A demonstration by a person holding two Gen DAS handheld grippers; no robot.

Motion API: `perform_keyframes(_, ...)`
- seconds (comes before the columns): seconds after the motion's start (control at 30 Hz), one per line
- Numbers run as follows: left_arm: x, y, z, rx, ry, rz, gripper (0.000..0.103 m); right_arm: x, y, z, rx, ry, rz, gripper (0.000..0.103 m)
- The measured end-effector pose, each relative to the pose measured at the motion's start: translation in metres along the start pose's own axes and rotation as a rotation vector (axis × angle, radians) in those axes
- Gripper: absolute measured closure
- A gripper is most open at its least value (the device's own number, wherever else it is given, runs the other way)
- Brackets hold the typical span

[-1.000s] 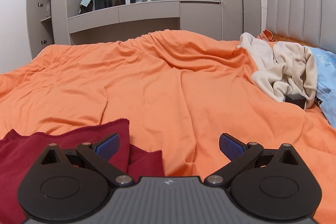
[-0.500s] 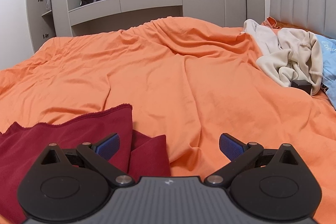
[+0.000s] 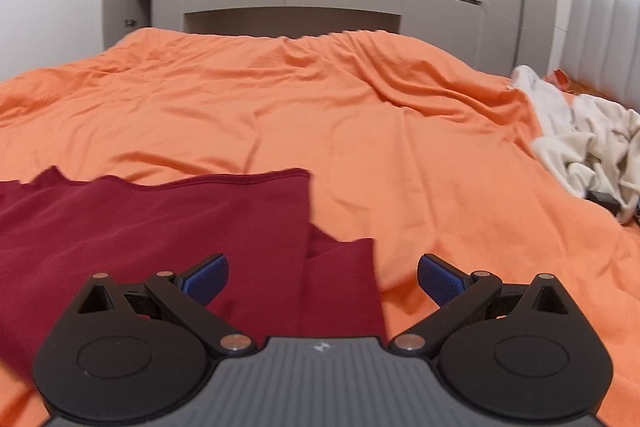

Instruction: Fold small clothes

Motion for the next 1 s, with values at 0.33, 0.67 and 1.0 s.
perform_keyframes(0.33,0.007,-0.004,0.001,-0.017,0.034,0.025,0.001,0.07,0.021,-0.003,-0.033,0.104,0.167,0.0)
perform_keyframes(0.67,0.004,-0.009,-0.001,-0.028,0.034,0.04,0.001,0.113,0.014,-0.01,-0.041,0.127,0.244,0.0)
perform_keyframes(1.0,0.0,-0.011,-0.006,-0.025,-0.004,0.072,0.001,0.144,0.003,-0.039,-0.038,0.226,0.187,0.0)
Point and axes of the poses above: each gripper's, at about its wrist camera, not at the fingertips, and y roughly against the way its jaws point, x to its left, z to its top, the point moved 5 cm from there along -y, roughly the way its jaws point, and after that the axes turned 8 degrees about x, right-handed, at the moved point
